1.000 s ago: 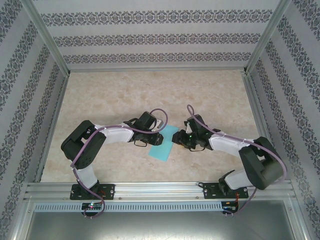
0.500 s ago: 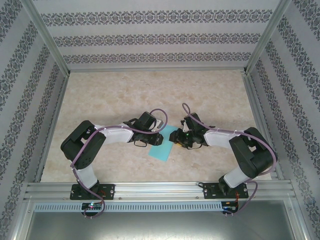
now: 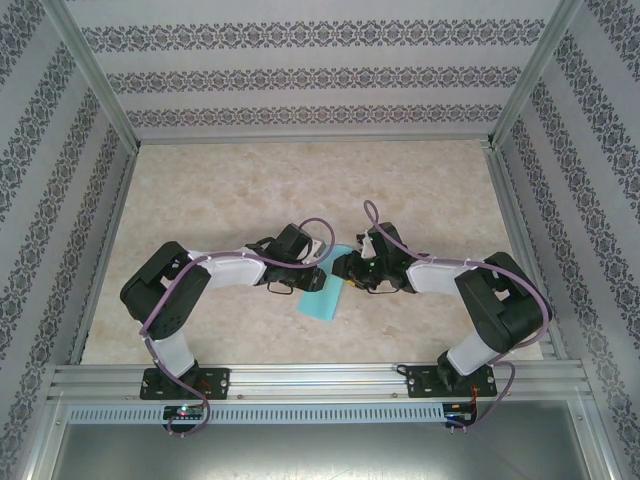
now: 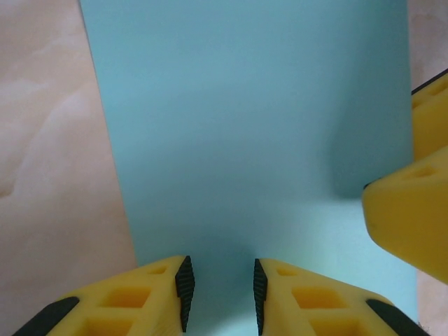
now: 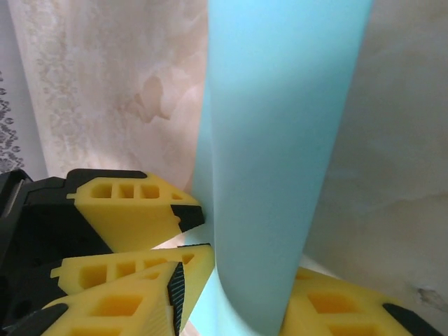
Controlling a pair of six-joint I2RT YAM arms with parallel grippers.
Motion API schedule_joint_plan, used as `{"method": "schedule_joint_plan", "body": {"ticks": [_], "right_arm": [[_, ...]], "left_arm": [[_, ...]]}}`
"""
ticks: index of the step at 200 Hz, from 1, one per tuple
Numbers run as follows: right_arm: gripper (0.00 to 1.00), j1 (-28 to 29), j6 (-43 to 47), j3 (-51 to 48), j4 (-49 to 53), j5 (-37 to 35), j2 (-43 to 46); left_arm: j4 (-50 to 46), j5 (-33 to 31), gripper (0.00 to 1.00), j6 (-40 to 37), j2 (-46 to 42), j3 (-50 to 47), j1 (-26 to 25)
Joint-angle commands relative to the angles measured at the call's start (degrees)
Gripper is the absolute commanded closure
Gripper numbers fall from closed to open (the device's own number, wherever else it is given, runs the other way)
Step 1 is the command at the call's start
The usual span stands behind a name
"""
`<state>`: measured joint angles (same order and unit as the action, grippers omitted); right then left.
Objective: Fold a paper plane with a square sheet of paper (pick it up from the middle)
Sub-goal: Fold the triangle a second time at the center of the table.
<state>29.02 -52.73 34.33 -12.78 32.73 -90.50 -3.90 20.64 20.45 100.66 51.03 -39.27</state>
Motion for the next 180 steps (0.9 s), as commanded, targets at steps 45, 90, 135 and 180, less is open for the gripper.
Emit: {"method": "schedule_joint_plan", "body": {"ticks": [45, 90, 135, 180], "right_arm": [[0.7, 1.0, -2.1, -2.7, -7.3, 1.5, -1.8], [0.82, 1.4, -2.6, -2.4, -9.4, 2.0, -2.7], [0.92, 1.4, -1.9, 0.2, -7.9, 5.2, -3.2], [0.96, 2.0, -3.2, 5.5, -7.3, 10.0, -2.8]], "left_arm": [[-6.0, 3.8, 0.64, 3.4, -3.5, -1.4, 1.4], [-4.5, 7.6, 0.6, 5.5, -6.4, -1.3, 2.7], [-8.6, 7.3, 0.46, 5.3, -13.6, -0.6, 5.1], [-16.5, 1.7, 0.31, 4.6, -22.0, -1.7, 8.9]]}}
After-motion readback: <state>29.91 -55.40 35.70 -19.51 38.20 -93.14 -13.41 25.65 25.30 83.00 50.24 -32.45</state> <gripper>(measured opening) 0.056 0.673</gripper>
